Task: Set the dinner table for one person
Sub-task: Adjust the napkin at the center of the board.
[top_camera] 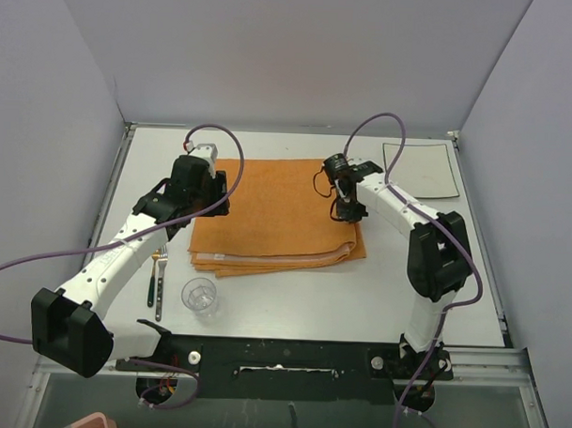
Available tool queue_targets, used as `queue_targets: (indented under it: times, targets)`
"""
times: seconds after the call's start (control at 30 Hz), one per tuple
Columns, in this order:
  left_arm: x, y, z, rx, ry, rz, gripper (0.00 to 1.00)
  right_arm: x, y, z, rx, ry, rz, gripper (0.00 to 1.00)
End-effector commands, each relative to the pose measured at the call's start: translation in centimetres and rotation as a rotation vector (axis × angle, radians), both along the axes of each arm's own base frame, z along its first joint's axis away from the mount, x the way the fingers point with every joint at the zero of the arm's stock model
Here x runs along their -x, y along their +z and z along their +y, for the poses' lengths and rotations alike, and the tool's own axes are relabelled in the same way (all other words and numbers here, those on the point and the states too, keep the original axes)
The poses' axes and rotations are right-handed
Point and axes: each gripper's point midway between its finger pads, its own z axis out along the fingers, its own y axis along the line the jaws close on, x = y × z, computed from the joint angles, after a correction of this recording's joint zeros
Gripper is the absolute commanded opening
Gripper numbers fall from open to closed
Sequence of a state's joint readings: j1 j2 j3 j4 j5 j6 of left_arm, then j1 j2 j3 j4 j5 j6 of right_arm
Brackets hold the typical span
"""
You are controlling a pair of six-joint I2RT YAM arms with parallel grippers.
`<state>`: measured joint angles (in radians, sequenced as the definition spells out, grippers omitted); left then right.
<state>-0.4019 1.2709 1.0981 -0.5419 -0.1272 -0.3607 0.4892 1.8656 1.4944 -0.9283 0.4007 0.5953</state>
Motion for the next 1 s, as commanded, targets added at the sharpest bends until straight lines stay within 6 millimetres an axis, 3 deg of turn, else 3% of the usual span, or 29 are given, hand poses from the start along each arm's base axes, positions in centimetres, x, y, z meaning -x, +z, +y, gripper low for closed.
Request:
queue_targets:
  times: [0.0,0.27,0.53,0.83,0.97]
  targets:
    - [-1.3,1.1,0.0,0.008,0.008,-0.054,0.50,-1.7,3.6,-1.7,-0.002,-0.061,-0.112,0.00]
    - [-1.4,0.9,-0.1,0.010,0.009,-0.050,0.49,-2.3,4.0,-2.8,0.005,-0.073,-0.129,0.00]
    - [-1.5,0.9,-0.1,0.009,0.012,-0.048,0.49,-2.1,0.5,-5.0,0.070,-0.113,-0.063,0.00]
    - [-1.4,0.3,0.1,0.005,0.019,-0.038,0.49,-3.9,2.7,-4.4,0.040,-0.097,-0.135,0.00]
    - [-1.4,-0.1,-0.1,0.006,0.015,-0.032,0.49,-4.2,2.3,-4.4,0.044,-0.092,-0.128,0.00]
